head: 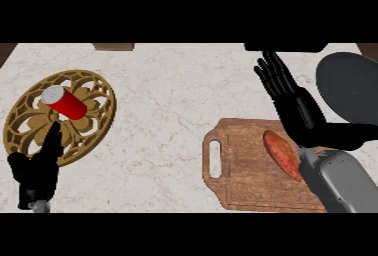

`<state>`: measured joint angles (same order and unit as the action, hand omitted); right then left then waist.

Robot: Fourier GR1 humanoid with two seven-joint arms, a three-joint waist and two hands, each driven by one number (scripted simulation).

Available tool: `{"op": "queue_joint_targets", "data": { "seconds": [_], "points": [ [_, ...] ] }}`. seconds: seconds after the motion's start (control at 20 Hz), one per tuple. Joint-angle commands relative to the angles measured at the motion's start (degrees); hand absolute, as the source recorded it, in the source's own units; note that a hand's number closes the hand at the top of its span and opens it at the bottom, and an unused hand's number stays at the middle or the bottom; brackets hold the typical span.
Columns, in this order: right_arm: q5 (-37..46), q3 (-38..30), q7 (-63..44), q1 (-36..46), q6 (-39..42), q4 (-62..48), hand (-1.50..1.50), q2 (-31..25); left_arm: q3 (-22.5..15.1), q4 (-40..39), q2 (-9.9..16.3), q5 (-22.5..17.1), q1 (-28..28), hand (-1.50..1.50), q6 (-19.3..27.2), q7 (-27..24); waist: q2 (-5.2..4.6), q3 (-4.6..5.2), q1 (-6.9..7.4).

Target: Pick the sweet potato from the cutting board and place it in the pan

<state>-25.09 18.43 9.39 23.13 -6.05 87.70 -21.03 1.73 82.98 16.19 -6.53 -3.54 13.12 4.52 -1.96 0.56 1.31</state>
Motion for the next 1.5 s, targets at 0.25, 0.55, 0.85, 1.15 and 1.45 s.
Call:
{"op": "queue_joint_targets", "data": {
  "seconds": [0.25,0.55,0.85,1.15,1.45],
  "points": [
    [-16.5,3.5,-0.2,5.2,33.8,0.4,1.50,-4.1,-9.0,8.5,-4.8,0.8,8.1,0.00,-5.6,-8.2,1.24,-0.86,-0.43],
    [-11.1,-6.5,13.3,-0.4,53.9,-18.8,-1.50,-23.1,-13.4,7.7,-7.9,1.2,5.6,0.00,-7.6,-11.2,1.03,-0.83,-0.81],
    [4.4,-9.0,27.0,6.8,60.1,-26.5,-1.50,-28.1,-13.9,6.3,-9.0,0.9,6.6,0.00,-8.2,-11.0,1.14,-0.80,0.47],
    [16.9,-1.9,30.1,10.9,56.0,-24.6,-1.50,-27.9,-14.6,8.6,-9.5,2.0,9.3,0.00,-7.2,-7.8,1.13,-0.83,1.23],
    [26.9,7.9,26.7,15.4,51.1,-18.3,-1.50,-26.6,-15.2,7.9,-9.2,2.3,4.1,0.00,-8.2,-11.9,1.63,-0.62,1.22]
  ]
}}
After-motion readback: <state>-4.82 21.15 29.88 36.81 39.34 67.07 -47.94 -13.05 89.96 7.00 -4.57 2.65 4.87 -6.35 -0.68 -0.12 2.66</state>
